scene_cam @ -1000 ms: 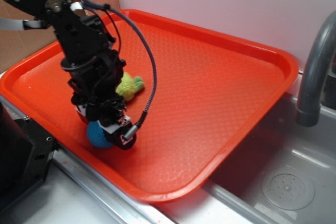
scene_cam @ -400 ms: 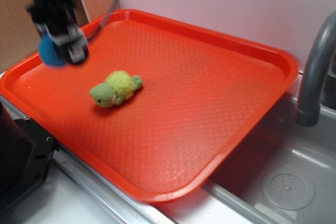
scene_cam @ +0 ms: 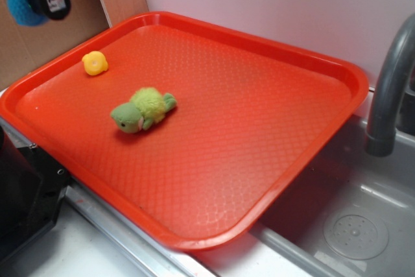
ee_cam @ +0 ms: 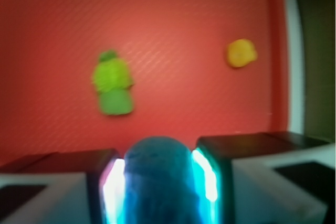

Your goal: Grab the blue ball.

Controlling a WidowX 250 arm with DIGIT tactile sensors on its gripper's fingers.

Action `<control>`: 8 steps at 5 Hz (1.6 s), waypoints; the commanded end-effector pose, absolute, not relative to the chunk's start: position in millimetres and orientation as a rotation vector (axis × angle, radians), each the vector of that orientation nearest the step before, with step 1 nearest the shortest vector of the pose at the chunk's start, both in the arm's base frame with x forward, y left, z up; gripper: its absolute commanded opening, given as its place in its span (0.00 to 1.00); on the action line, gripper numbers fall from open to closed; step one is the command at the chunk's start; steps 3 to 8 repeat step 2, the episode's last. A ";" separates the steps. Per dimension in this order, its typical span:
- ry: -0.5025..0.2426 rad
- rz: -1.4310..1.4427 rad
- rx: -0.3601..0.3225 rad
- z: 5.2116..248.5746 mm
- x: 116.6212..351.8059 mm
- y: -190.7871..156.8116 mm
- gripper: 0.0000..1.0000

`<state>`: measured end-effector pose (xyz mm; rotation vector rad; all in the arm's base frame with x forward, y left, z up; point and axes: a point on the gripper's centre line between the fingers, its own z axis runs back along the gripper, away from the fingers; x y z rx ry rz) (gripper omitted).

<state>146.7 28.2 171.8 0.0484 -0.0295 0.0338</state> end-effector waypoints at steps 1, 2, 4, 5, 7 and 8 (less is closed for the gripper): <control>-0.072 0.083 0.154 181.7 170.6 62.4 0.00; -0.063 0.085 0.112 174.4 170.8 66.9 0.00; -0.063 0.085 0.112 174.4 170.8 66.9 0.00; -0.063 0.085 0.112 174.4 170.8 66.9 0.00; -0.063 0.085 0.112 174.4 170.8 66.9 0.00; -0.063 0.085 0.112 174.4 170.8 66.9 0.00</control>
